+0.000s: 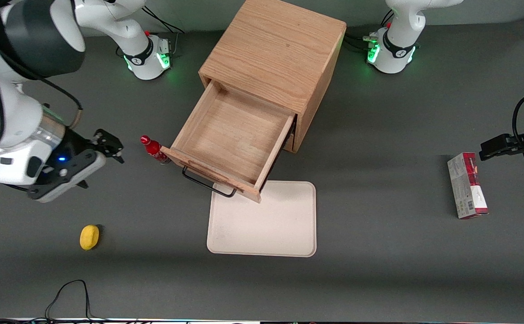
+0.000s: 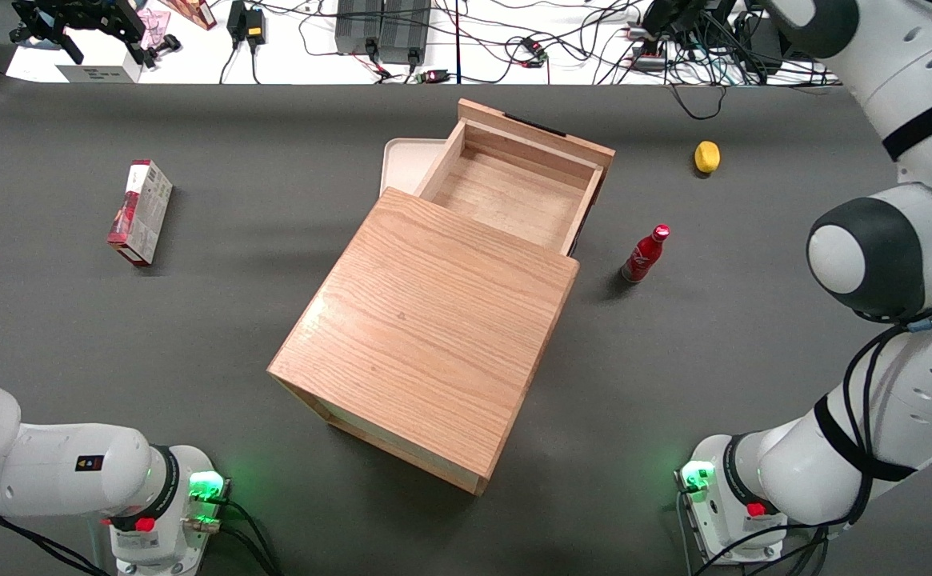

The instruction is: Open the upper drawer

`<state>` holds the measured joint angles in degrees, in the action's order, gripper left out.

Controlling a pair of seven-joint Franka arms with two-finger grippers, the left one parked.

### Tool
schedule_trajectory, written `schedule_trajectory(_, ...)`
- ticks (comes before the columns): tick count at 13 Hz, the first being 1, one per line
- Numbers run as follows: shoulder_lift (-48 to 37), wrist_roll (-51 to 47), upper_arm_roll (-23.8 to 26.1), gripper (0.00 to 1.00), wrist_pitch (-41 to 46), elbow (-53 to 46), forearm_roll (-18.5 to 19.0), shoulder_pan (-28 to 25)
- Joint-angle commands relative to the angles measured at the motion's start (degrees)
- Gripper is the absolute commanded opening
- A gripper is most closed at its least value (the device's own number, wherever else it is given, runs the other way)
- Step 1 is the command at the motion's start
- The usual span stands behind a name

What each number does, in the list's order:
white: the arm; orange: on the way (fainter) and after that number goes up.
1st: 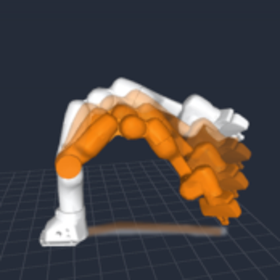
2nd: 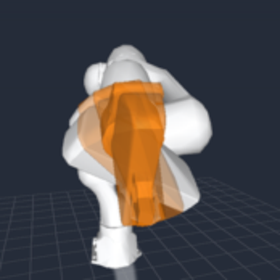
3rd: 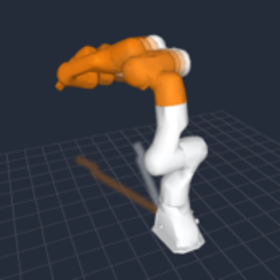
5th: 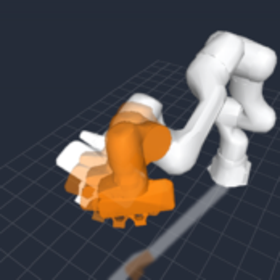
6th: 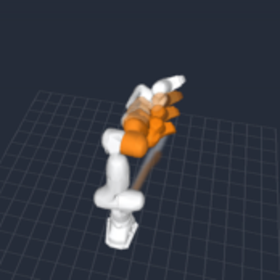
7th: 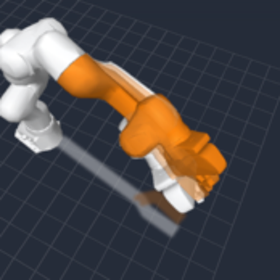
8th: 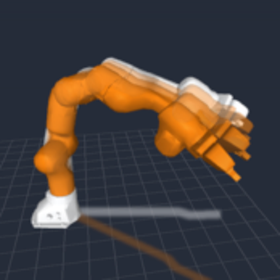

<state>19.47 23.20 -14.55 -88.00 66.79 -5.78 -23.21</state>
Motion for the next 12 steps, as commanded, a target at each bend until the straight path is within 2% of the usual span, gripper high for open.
schedule_trajectory(1,-6.0,-6.0,-0.6,1.00,0.1,7.1,2.4,2.3)
schedule_trajectory(5,-12.5,-10.7,5.8,1.00,-1.9,15.3,2.4,15.5)
schedule_trajectory(8,-15.0,-13.1,6.1,1.00,-3.0,19.6,2.5,18.9)
schedule_trajectory(10,-17.3,-13.9,6.1,1.00,-7.1,24.4,2.5,19.9)
schedule_trajectory(12,-17.4,-14.0,6.1,1.00,-7.4,25.1,2.6,20.1)
